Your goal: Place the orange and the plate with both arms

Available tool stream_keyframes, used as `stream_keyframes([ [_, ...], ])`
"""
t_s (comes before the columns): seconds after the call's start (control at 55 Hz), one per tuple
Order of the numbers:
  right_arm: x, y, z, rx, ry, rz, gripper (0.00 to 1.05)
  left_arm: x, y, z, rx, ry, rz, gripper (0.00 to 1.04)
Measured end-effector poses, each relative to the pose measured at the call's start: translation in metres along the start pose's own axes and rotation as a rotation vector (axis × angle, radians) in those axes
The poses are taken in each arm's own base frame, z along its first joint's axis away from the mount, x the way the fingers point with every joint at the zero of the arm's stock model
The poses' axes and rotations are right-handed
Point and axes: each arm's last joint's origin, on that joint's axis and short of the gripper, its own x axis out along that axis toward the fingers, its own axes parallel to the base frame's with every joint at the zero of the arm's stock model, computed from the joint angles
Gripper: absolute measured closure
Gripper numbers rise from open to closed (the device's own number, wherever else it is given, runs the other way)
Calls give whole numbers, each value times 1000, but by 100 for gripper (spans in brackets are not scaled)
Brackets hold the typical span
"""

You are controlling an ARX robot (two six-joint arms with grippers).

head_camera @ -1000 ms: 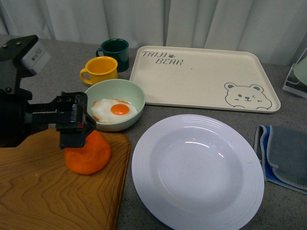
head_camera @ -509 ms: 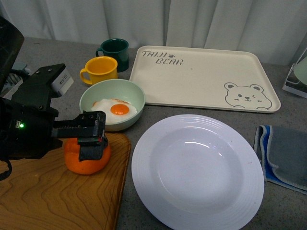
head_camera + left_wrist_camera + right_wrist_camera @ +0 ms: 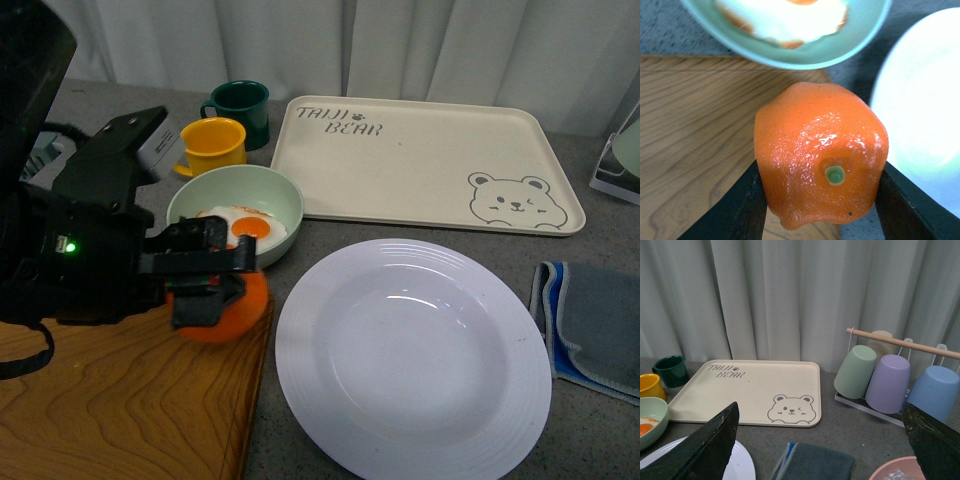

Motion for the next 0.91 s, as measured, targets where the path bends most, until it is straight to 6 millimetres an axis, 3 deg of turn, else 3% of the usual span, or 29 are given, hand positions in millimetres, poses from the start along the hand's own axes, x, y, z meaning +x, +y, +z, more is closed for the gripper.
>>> stream_keyframes([
  [0.218, 0, 0, 0, 0, 0, 0, 9, 5, -51, 8, 59, -29, -104, 56],
  [0.418, 0, 0, 0, 0, 0, 0, 9, 28, -86, 4, 88, -3, -155, 56],
  [0.6, 0, 0, 0, 0, 0, 0, 9, 53, -93, -2, 92, 46, -136, 56],
  [0.909, 0, 0, 0, 0, 0, 0, 9, 76, -93, -2, 95, 68, -94, 57],
])
